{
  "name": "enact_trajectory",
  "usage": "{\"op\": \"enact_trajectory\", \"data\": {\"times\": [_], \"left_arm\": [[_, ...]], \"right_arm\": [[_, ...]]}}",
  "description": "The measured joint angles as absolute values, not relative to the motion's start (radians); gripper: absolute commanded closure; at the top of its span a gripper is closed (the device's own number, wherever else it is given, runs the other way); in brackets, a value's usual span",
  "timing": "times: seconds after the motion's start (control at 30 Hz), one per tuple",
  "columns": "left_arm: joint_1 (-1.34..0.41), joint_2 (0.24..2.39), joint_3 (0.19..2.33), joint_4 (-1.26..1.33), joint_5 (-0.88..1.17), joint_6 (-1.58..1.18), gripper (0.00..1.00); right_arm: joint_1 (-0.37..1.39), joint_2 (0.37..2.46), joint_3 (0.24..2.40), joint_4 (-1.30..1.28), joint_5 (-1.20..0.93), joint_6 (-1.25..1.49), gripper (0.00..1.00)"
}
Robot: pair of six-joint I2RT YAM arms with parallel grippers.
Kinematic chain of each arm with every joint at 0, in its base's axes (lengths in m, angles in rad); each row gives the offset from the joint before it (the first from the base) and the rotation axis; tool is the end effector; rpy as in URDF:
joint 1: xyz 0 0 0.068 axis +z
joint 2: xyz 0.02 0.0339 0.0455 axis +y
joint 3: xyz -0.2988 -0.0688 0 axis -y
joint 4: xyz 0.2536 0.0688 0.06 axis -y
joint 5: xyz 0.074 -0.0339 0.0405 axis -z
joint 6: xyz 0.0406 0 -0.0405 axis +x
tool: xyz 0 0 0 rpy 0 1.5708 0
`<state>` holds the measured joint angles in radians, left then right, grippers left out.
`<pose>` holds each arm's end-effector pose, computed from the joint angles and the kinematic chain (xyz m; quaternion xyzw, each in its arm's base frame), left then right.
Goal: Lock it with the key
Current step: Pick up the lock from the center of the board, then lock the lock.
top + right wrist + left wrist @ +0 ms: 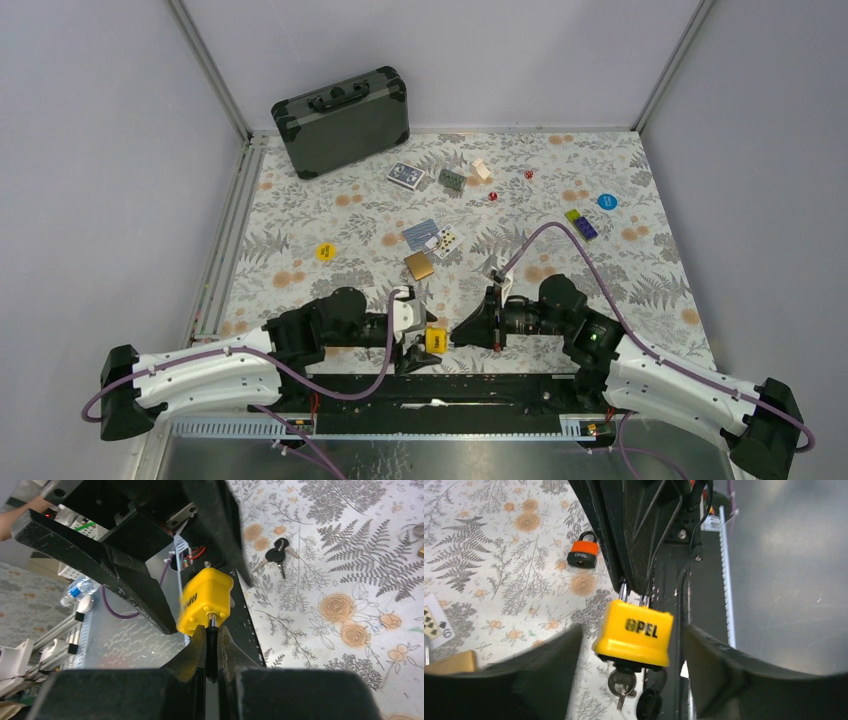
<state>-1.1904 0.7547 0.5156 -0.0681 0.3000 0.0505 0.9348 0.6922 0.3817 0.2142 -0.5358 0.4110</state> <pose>0.0521 -0.1627 0.2823 0.5357 0.5979 -0.4166 0.4266 0.0773 0.1396 0.2734 -0.3567 0.6435 0.5573 0.3848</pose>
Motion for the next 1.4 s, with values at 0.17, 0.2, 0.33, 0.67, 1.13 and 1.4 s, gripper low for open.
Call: {"op": "enact_trajectory", "data": {"times": [0.17, 0.2, 0.33, 0.67, 1.13, 1.4], "left_arm": [[-1.192, 0.733, 0.516, -0.042, 0.292, 0.033, 0.14], [-1.192, 0.727, 0.516, -0.038, 0.294, 0.032, 0.14], [-1.192, 0.713, 0.516, -0.020, 0.304, 0.025, 0.16], [-1.192, 0.709, 0.516, -0.006, 0.316, 0.013, 0.34], [-1.192, 0.712, 0.531, 0.040, 0.349, -0.009, 0.54], [-1.192, 0.741, 0.531, 0.055, 0.366, -0.024, 0.48]], "right_arm": [[0.935, 0.686, 0.382, 0.258, -0.530, 0.451, 1.00], [0.935, 0.682, 0.382, 0.262, -0.530, 0.452, 1.00], [0.935, 0.656, 0.382, 0.276, -0.533, 0.453, 1.00], [0.935, 0.594, 0.376, 0.278, -0.570, 0.442, 1.00], [0.935, 0.606, 0.376, 0.302, -0.622, 0.451, 1.00], [0.935, 0.601, 0.371, 0.324, -0.622, 0.454, 1.00]]}}
